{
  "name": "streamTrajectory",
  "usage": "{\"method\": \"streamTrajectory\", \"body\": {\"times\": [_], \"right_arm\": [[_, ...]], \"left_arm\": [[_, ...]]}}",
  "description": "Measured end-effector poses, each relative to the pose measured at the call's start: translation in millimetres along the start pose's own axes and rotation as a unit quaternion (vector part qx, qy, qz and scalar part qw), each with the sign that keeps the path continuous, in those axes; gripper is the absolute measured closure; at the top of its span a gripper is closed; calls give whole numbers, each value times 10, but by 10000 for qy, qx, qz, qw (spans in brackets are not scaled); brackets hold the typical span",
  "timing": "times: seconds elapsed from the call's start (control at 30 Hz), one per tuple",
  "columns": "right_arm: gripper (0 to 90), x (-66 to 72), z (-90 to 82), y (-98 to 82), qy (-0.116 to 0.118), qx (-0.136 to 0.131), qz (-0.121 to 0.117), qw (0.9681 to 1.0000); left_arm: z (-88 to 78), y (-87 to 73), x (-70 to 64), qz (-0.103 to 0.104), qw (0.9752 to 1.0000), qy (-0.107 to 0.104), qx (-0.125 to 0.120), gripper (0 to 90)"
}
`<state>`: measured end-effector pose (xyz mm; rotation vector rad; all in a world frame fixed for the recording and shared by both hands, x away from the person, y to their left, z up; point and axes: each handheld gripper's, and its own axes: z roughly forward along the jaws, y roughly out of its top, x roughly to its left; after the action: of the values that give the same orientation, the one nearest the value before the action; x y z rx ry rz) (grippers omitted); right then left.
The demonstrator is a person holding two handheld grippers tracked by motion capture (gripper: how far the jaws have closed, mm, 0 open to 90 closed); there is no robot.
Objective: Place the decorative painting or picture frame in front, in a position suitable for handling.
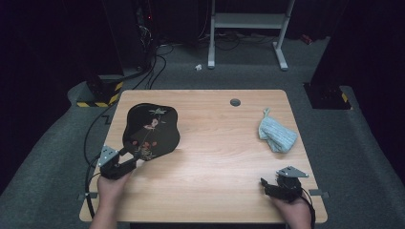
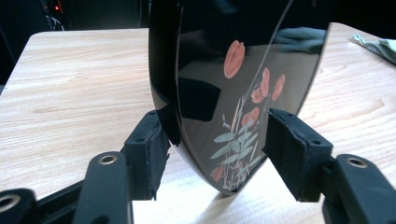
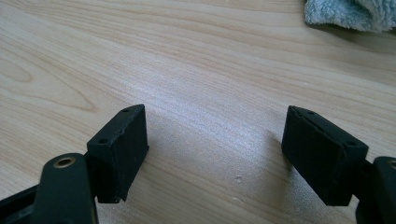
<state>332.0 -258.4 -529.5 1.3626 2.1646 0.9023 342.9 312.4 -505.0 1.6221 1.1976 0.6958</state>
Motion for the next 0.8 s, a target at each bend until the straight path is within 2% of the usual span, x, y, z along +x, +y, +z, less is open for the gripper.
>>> {"method": "streamTrajectory", "body": {"times": [0.57,0.8], "right_arm": [[223,1,0,0,35,5,-29,10000],[223,1,0,0,37,5,-31,10000]], "left_arm": [[-186,-103,-211,98,9998,-150,43,418],[-236,-139,-351,260,9993,-249,60,418]]}}
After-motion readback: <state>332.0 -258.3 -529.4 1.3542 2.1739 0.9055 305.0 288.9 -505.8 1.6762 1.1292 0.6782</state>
